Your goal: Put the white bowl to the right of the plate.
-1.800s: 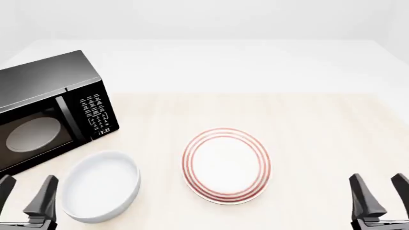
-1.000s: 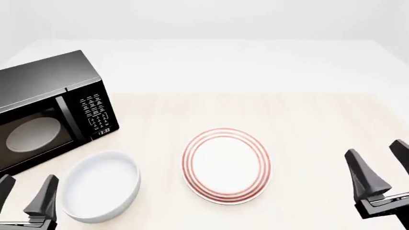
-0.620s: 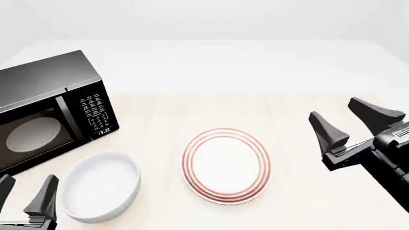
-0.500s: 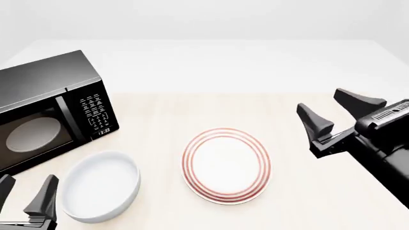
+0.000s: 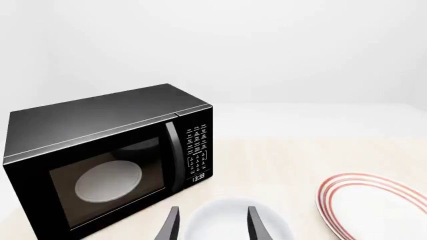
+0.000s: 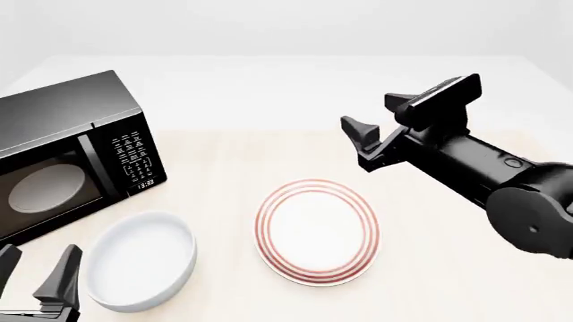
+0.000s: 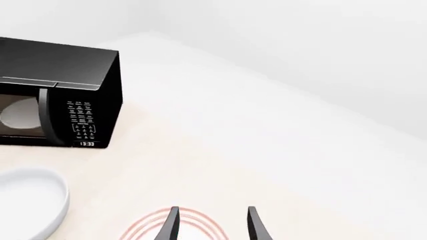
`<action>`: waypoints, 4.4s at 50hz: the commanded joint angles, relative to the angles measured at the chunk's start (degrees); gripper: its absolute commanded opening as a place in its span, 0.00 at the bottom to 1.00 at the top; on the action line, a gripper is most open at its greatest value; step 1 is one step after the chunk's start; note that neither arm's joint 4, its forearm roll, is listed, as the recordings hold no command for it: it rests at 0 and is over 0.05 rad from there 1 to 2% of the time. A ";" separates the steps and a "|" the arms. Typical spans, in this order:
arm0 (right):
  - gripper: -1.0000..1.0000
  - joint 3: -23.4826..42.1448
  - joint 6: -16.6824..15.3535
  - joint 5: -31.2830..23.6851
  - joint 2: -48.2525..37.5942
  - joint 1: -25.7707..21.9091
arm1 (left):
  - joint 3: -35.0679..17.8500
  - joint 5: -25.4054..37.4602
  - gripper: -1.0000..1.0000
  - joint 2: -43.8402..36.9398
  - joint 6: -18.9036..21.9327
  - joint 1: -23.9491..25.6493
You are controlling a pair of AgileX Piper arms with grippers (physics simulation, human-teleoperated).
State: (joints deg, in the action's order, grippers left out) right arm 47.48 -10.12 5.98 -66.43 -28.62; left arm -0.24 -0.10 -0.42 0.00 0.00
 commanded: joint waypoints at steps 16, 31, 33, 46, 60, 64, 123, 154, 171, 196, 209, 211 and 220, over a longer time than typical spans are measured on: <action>1.00 15.53 -0.82 -4.83 -20.57 -6.83 | 0.00 0.00 1.00 0.00 0.00 0.00; 1.00 20.90 -0.23 -5.90 -26.41 -10.01 | 0.00 0.00 1.00 0.00 0.00 0.00; 1.00 21.58 0.29 -6.12 -27.47 -10.34 | 0.00 0.00 1.00 0.00 0.00 0.00; 1.00 26.37 0.96 -6.93 -33.69 -13.40 | 0.00 0.00 1.00 0.00 0.00 0.00; 1.00 31.69 1.57 -8.92 -39.81 -16.50 | 0.00 0.00 1.00 0.00 0.00 0.00; 1.00 32.55 2.31 -8.71 -40.98 -17.63 | 0.00 0.00 1.00 0.00 0.00 0.00; 1.00 43.36 14.74 -14.20 -55.89 -26.96 | 0.00 0.00 1.00 0.00 0.00 0.00; 1.00 42.71 17.45 -11.75 -58.63 -26.92 | 0.00 0.00 1.00 0.00 0.00 0.00; 1.00 42.12 19.27 -10.14 -60.07 -27.04 | 0.00 0.00 1.00 0.00 0.00 0.00; 1.00 41.20 22.22 -7.24 -61.93 -27.26 | 0.00 0.00 1.00 0.00 0.00 0.00; 1.00 40.46 23.16 -6.17 -62.31 -27.29 | 0.00 0.00 1.00 0.00 0.00 0.00; 1.00 40.34 23.48 -5.82 -62.57 -27.26 | 0.00 0.00 1.00 0.00 0.00 0.00; 1.00 39.57 24.20 -4.73 -63.10 -27.48 | 0.00 0.00 1.00 0.00 0.00 0.00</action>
State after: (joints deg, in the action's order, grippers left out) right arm 87.78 13.22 0.12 -128.97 -56.00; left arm -0.24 -0.10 -0.42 0.00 0.00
